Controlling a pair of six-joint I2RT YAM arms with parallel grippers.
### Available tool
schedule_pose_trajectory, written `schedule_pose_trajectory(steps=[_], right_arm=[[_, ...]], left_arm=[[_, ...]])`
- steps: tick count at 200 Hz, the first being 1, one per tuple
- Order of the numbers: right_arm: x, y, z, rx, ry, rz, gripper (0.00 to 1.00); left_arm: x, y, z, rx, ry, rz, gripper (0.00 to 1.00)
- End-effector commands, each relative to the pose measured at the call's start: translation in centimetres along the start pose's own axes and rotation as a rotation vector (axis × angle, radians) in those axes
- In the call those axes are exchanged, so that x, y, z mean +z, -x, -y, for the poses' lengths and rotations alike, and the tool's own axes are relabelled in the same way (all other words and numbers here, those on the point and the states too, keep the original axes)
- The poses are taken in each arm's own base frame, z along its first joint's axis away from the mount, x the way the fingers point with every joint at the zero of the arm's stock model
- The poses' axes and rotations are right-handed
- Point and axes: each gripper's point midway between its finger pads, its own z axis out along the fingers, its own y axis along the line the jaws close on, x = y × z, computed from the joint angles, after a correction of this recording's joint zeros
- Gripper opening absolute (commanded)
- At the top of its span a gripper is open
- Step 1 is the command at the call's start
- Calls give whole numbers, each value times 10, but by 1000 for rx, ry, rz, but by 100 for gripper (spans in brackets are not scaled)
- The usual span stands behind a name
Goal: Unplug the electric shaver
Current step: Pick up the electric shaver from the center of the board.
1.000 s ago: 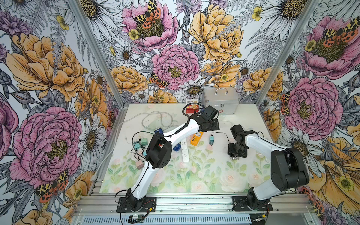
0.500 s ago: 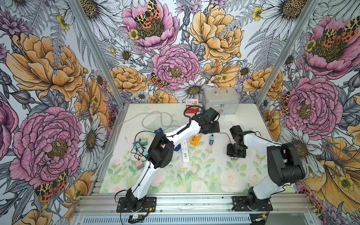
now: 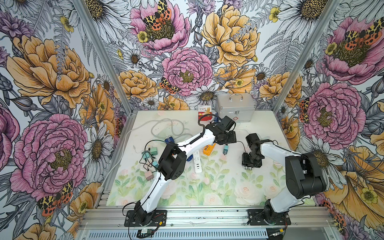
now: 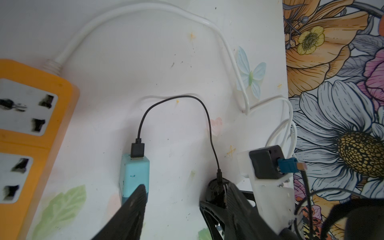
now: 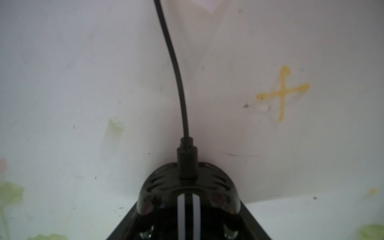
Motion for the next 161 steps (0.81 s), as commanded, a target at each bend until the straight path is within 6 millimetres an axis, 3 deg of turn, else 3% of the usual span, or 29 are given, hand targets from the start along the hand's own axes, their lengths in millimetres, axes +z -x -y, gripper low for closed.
schedule_pose_trajectory(steps=[1,84,161], right_arm=[[-18,7,-18,-53,105,71,46],[-42,2,-51,-157,294,119,43],[-59,1,-63,-229,340,167,40]], left_arm=[[10,-15,11,13,-48,-68,63],[15,-27,24,-45,-155,-121,62],[23,-39,22,-121,-256,-144,62]])
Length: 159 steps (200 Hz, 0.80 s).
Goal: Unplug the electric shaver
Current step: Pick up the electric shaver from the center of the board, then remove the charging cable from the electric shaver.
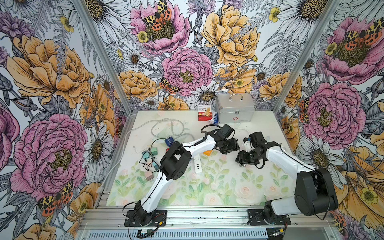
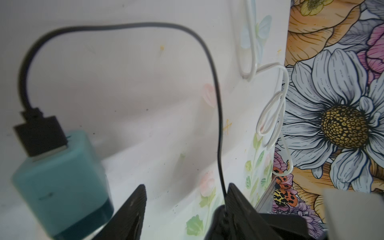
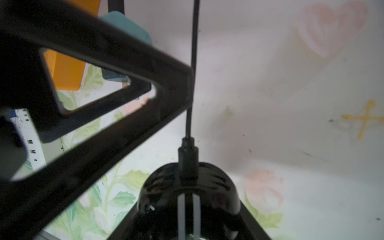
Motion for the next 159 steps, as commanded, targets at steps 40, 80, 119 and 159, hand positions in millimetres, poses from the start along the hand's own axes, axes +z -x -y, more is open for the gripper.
schedule_pose_trajectory(steps=[40,80,119,159], right_arm=[[-6,9,-22,-84,72,37,39],[-10,9,-31,-116,111,45,39],[-16,13,-38,-156,132,67,39],[-18,20,-40,-169,131,82,39]], left_arm=[[-27,5,35,8,-150,38,62],[-33,6,35,-8,-183,43,62],[-33,-1,41,-14,-242,20,60],[-31,-9,30,-50,-274,0,53]])
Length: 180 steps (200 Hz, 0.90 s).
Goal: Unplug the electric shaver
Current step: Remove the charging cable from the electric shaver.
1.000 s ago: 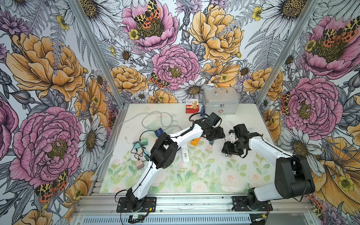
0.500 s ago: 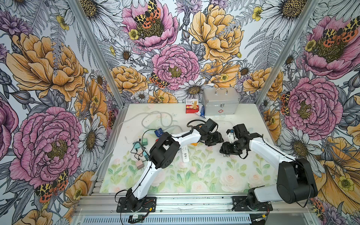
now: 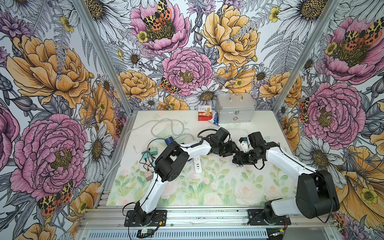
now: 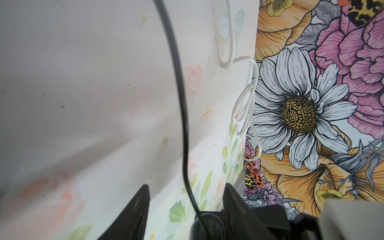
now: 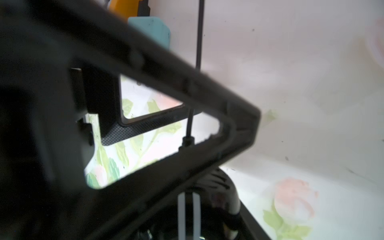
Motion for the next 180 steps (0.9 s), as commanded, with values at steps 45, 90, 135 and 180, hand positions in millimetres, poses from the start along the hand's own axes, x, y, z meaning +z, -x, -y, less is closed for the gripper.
schedule_pose_trajectory(steps=[45,90,135,180], right_arm=[[-12,25,-16,-71,35,79,38],[-11,23,-17,-77,27,73,36],[-11,20,-16,-59,17,71,35],[-11,10,-17,-37,16,67,34]], left_arm=[[-18,5,26,21,-100,13,36],[-17,9,31,28,-113,18,16],[-21,18,30,29,-109,46,2],[-23,30,33,44,-116,70,0]])
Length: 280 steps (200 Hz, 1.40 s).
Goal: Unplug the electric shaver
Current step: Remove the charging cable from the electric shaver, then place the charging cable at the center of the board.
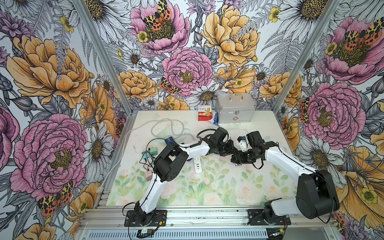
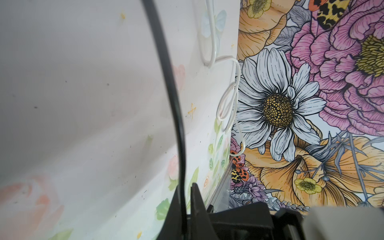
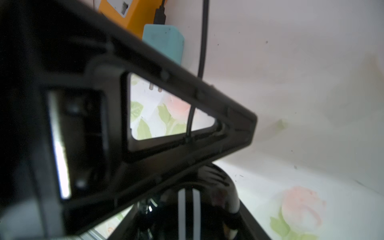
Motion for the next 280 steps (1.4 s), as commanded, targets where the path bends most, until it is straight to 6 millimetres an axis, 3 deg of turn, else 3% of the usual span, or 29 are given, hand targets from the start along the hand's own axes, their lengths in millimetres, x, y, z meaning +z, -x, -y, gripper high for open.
schedule_pose_trajectory(steps=[1,105,156,201,231,256,266,280], right_arm=[[-11,5,-7,-7,5,47,34],[-17,-13,-2,33,-50,20,31],[-36,-5,16,60,-156,70,31],[-69,14,29,60,-248,166,31],[-71,19,35,62,-277,171,31],[-74,27,38,61,-293,178,31],[-76,30,38,53,-295,184,31],[-79,36,37,46,-294,197,31]], left_arm=[[-15,24,17,40,-28,61,0],[-11,51,8,56,-2,87,0],[9,37,-8,67,41,26,0],[22,23,-26,71,86,-15,0],[27,14,-36,80,123,-36,0],[26,9,-39,98,149,-41,13],[25,6,-39,112,159,-44,24],[22,5,-34,138,164,-37,48]])
